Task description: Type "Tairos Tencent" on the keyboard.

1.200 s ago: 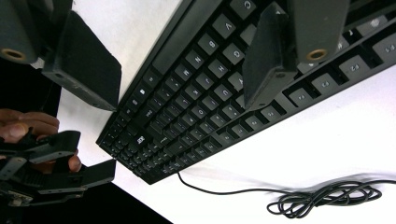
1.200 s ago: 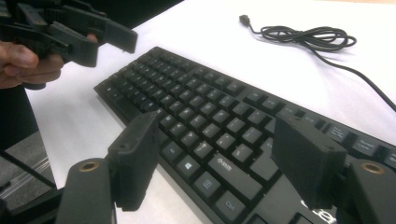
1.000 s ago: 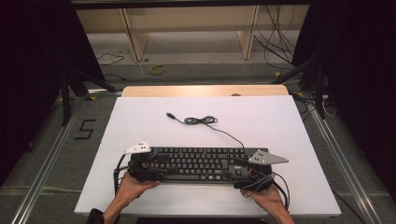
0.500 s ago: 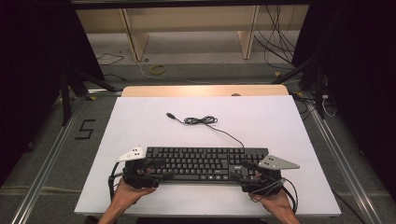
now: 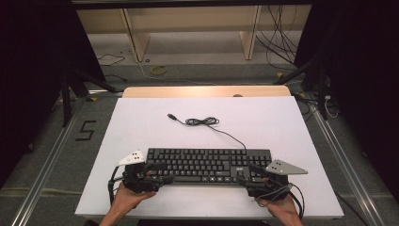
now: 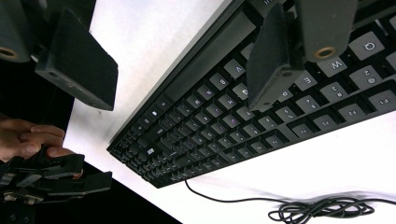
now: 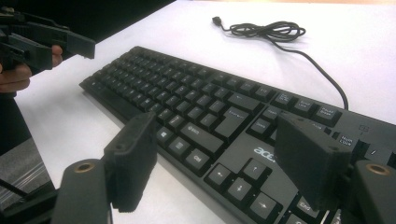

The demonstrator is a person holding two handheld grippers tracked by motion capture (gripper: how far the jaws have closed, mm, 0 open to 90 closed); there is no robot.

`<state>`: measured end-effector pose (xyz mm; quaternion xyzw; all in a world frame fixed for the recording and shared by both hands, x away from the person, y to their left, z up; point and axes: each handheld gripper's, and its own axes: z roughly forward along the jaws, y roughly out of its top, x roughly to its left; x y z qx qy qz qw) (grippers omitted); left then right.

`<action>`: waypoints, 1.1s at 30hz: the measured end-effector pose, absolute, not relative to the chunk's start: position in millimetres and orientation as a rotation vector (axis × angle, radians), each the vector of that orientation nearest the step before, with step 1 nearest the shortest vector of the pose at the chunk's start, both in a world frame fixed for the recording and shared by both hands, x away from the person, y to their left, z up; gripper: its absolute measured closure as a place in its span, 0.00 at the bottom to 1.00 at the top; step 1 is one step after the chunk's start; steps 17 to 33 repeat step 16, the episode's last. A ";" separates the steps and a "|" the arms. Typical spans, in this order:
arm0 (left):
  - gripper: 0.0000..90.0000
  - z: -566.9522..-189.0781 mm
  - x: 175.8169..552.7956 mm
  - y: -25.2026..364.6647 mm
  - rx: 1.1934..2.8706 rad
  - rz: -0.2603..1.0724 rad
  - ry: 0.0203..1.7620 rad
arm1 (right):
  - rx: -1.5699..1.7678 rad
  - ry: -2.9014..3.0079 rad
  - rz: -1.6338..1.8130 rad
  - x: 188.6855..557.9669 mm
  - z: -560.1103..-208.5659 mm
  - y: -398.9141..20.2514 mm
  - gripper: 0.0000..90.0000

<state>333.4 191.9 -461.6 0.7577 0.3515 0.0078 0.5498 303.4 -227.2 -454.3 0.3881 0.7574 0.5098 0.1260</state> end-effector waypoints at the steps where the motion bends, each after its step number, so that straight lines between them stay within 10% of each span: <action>1: 0.27 -461.6 333.6 192.2 1.793 0.019 0.833 | 1.131 2.204 1.487 303.5 -454.3 -227.3 0.34; 33: 0.27 -461.8 336.1 194.9 1.789 0.030 0.842 | 1.134 2.203 1.486 304.5 -455.0 -227.4 0.34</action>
